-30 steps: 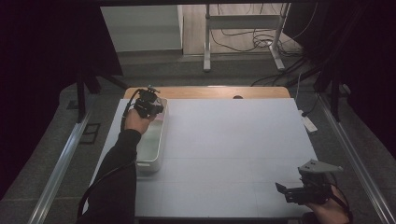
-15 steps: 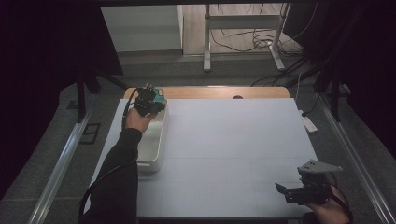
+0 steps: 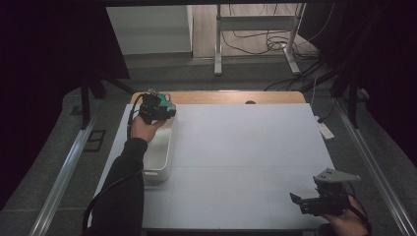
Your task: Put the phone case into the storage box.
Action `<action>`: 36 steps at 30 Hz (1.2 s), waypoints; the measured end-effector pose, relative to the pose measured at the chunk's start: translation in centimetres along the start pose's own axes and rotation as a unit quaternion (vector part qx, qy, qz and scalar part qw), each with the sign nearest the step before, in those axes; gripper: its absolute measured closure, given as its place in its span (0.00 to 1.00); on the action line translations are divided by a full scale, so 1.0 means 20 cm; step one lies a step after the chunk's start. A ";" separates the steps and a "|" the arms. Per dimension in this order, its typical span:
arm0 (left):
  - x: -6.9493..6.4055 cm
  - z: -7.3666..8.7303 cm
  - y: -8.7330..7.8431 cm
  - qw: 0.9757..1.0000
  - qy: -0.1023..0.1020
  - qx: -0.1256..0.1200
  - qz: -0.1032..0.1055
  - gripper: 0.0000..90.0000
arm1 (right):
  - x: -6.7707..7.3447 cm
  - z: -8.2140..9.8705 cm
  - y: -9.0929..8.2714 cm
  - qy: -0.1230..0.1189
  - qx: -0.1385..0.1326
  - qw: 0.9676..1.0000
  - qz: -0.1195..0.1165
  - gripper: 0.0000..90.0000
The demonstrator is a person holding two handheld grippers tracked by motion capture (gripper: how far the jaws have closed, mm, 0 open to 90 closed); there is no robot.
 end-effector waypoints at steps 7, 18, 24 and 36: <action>-0.02 0.00 -0.03 1.000 0.003 -0.015 0.004 0.42 | 0.00 0.00 0.00 -0.001 -0.001 1.000 0.001 0.00; -0.04 0.01 -0.07 0.999 0.007 -0.033 0.022 0.23 | 0.00 0.00 0.00 -0.002 0.000 1.000 0.002 0.00; -0.05 0.02 -0.08 0.998 0.009 -0.038 0.039 0.14 | 0.00 0.00 0.00 -0.003 0.000 1.000 0.003 0.00; -0.08 0.03 -0.12 0.997 0.016 -0.047 0.056 0.04 | 0.00 0.00 0.00 -0.004 -0.002 1.000 0.003 0.00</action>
Point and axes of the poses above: each handheld gripper's, and its own axes: y roughly forward along the jaws, z roughly out of its underside, x roughly to its left, the point moved 4 cm from there along y, roughly forward along the jaws, and after that the axes turned 5 degrees about y, right-handed, at the moved point
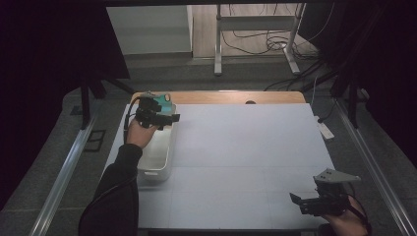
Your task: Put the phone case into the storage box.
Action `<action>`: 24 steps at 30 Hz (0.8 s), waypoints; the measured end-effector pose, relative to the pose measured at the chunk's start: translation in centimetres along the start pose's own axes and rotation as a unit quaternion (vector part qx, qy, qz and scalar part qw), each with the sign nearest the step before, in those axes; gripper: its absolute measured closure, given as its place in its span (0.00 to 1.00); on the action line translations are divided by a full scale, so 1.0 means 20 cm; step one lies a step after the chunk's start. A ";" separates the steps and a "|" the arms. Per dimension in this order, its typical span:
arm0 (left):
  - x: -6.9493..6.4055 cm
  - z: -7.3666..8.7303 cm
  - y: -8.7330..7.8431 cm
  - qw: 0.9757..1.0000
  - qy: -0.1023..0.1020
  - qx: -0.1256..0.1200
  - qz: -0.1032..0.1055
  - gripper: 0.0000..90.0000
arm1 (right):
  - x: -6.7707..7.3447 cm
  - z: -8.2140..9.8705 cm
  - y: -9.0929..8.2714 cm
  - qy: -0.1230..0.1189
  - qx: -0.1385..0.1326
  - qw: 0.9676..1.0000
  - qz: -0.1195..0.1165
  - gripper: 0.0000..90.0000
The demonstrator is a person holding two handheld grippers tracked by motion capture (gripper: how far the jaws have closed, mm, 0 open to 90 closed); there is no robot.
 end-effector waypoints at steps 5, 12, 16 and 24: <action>-0.02 0.00 -0.02 1.000 0.004 -0.006 0.002 0.02 | 0.00 0.00 0.00 0.001 -0.001 1.000 0.000 0.00; -0.05 0.00 -0.05 1.000 0.013 -0.018 0.005 0.01 | 0.00 0.00 0.00 0.002 0.000 1.000 0.002 0.00; -0.08 0.01 -0.07 0.999 0.026 -0.023 -0.001 0.01 | -0.01 0.00 0.00 0.005 -0.002 1.000 -0.003 0.00; -0.14 0.03 -0.10 0.999 0.045 -0.022 -0.001 0.00 | 0.00 -0.01 0.00 0.006 -0.002 1.000 -0.003 0.00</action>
Point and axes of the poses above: each handheld gripper's, and its own axes: y roughly forward along the jaws, z roughly out of its underside, x roughly to its left, the point moved 4 cm from there along y, roughly forward along the jaws, and after that the axes turned 5 degrees about y, right-handed, at the moved point
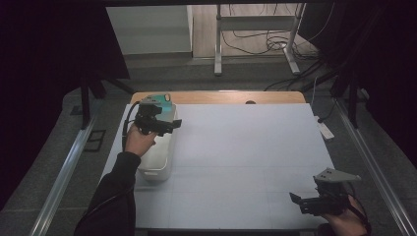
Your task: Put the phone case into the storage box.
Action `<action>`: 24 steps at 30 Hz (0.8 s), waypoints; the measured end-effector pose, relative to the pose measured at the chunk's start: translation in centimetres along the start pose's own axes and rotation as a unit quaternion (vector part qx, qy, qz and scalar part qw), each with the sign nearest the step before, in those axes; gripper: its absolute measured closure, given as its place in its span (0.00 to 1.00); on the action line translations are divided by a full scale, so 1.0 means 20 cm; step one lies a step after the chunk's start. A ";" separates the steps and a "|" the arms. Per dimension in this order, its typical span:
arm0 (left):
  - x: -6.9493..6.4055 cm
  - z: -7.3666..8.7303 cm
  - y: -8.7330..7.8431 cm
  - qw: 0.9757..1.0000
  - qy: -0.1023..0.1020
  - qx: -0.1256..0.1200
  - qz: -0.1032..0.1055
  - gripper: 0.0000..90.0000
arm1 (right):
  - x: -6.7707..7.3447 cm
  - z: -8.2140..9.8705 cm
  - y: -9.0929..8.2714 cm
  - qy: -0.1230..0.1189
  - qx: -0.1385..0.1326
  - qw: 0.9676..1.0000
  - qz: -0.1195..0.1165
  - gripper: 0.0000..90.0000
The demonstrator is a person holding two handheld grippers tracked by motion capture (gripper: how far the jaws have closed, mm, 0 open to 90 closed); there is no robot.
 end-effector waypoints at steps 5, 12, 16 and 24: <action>-0.03 0.02 -0.03 1.000 0.001 -0.004 -0.006 0.00 | 0.00 0.00 0.00 0.002 0.001 1.000 0.004 0.00; -0.05 0.05 -0.08 1.000 0.002 -0.021 -0.004 0.00 | -0.01 0.00 0.00 0.012 -0.002 1.000 0.014 0.00; -0.08 0.06 -0.10 1.000 0.009 -0.024 -0.004 0.00 | -0.01 0.00 0.00 0.012 -0.002 1.000 0.015 0.00; -0.13 0.09 -0.11 1.000 0.005 -0.031 -0.002 0.00 | -0.01 0.00 -0.01 0.008 -0.005 1.000 0.017 0.00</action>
Point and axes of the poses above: each handheld gripper's, and its own axes: y roughly forward along the jaws, z roughly out of its underside, x roughly to its left, the point moved 4 cm from there along y, roughly forward along the jaws, and after that the axes turned 5 degrees about y, right-handed, at the moved point
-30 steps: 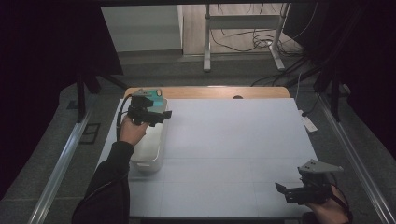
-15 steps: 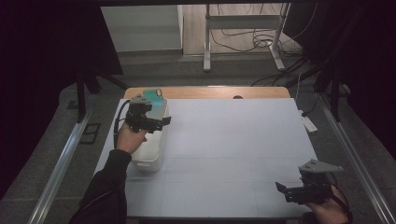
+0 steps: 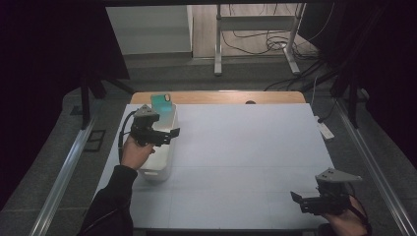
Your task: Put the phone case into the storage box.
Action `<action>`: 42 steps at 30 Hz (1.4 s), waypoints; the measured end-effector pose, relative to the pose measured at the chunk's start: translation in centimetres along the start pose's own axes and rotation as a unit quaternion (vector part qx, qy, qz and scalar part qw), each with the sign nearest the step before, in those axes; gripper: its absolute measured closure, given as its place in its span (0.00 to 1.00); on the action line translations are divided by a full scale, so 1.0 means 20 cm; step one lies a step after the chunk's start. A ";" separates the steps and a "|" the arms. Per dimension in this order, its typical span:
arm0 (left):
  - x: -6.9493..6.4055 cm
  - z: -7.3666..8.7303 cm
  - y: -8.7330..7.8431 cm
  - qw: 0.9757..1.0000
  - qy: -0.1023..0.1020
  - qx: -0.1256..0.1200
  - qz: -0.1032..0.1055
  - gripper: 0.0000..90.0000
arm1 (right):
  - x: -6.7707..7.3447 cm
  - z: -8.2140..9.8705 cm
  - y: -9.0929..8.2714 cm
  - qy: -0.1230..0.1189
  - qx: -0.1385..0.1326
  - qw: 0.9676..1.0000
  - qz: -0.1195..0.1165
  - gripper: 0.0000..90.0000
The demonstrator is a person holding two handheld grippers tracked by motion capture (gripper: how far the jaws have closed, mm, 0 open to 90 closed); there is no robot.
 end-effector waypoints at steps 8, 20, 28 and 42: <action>-0.03 0.04 -0.02 1.000 -0.001 0.000 -0.002 0.00 | -0.01 0.00 0.00 0.004 0.001 1.000 0.000 0.00; -0.09 0.07 -0.06 1.000 0.010 0.002 -0.006 0.00 | -0.01 0.00 0.00 0.008 0.002 1.000 -0.001 0.00; -0.11 0.10 -0.08 1.000 0.011 0.001 -0.003 0.00 | 0.00 0.00 0.00 0.005 0.002 1.000 -0.002 0.00; -0.20 0.13 -0.12 1.000 0.020 0.003 0.008 0.00 | 0.00 0.01 -0.01 0.003 0.002 1.000 -0.003 0.00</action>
Point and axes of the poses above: each handheld gripper's, and its own axes: y roughly forward along the jaws, z roughly out of its underside, x roughly to its left, the point moved 4 cm from there along y, roughly forward along the jaws, and after that the axes turned 5 degrees about y, right-handed, at the moved point
